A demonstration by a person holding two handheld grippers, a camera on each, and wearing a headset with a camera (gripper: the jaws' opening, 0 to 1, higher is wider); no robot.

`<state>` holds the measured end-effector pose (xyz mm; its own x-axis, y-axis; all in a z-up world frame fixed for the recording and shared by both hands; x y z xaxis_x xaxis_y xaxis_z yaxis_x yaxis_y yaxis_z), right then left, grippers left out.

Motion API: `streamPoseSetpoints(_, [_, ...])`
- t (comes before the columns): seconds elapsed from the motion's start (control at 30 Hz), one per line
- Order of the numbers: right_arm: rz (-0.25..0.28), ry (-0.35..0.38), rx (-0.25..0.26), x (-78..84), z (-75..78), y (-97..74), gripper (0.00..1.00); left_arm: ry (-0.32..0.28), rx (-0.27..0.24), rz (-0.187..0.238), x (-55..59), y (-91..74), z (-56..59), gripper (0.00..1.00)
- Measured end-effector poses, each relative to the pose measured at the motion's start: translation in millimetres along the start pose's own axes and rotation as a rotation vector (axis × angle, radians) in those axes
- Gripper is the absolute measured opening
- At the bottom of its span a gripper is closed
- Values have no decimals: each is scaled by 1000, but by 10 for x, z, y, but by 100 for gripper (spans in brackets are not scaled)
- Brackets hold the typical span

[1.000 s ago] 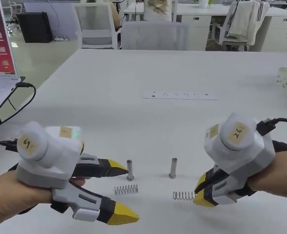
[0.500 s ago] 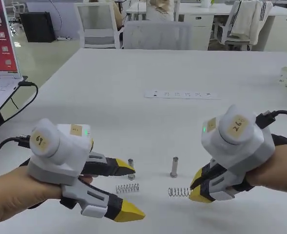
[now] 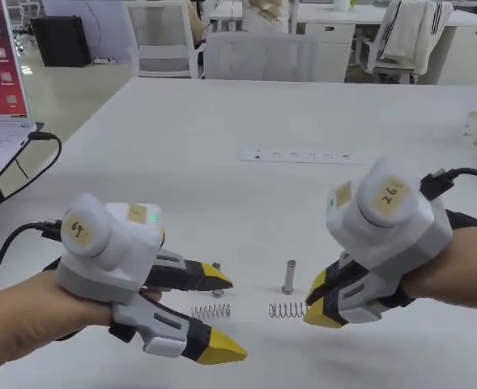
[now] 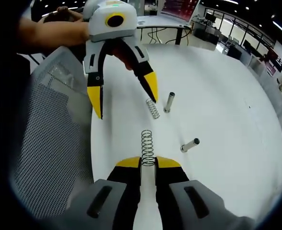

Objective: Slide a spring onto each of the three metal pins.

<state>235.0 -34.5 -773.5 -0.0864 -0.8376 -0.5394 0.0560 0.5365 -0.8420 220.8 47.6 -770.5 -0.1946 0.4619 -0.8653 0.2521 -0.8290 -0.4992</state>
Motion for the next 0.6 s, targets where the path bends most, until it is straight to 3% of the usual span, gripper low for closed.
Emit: streamPoseSetpoints(0.6, [7, -27, -17, -123, -39, 17, 8, 32, 25, -4, -25, 99, 20, 42])
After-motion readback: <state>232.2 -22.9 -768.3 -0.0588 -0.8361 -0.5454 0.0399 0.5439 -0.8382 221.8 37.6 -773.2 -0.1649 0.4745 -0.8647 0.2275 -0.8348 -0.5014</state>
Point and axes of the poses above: the centre of the closed fingertips' face, and the gripper's own axes: y roughly forward along the fingers, z roughly to its right, x roughly out of its underside, the point moved 2 cm from there along -y, roughly backward along the fingers, and after that the axes turned 3 degrees about -x, right-handed, at the moved point
